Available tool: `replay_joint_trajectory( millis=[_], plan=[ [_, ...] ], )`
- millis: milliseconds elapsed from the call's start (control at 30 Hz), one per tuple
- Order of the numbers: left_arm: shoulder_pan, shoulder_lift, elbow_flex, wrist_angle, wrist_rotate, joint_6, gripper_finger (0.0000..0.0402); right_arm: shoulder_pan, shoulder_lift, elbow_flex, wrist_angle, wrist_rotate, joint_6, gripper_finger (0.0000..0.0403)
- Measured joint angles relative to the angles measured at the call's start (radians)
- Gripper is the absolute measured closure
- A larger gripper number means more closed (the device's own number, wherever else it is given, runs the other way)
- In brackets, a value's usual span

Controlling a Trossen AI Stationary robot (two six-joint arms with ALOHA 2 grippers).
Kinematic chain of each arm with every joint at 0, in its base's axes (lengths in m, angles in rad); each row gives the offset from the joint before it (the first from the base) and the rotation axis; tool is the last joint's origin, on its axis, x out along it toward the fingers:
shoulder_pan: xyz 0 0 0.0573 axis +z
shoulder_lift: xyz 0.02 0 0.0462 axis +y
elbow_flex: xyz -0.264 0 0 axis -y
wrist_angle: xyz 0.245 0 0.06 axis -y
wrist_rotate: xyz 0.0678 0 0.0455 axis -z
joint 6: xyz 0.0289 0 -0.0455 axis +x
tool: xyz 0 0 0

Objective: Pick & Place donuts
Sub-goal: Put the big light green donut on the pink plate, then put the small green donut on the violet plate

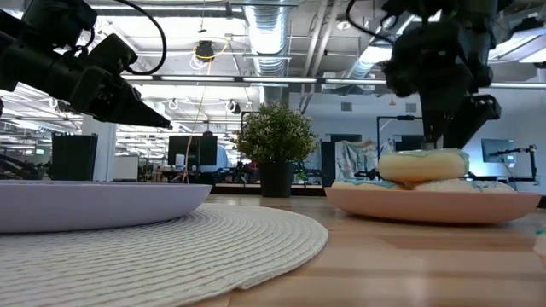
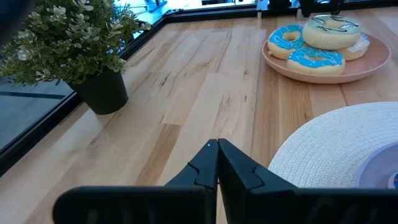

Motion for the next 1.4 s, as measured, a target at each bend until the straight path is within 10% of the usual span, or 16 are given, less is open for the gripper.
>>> replay_joint_trajectory(
  millis=[900, 1400],
  plan=[
    [0.000, 0.000, 0.000, 0.001, 0.032, -0.004, 0.0401, 0.369, -0.169, 0.001, -0.075, 0.312, 0.311, 0.0163],
    [-0.067, 0.029, 0.067, 0.051, 0.175, -0.103, 0.0401, 0.436, -0.232, -0.220, 0.026, 0.593, 0.130, 0.0163]
  ],
)
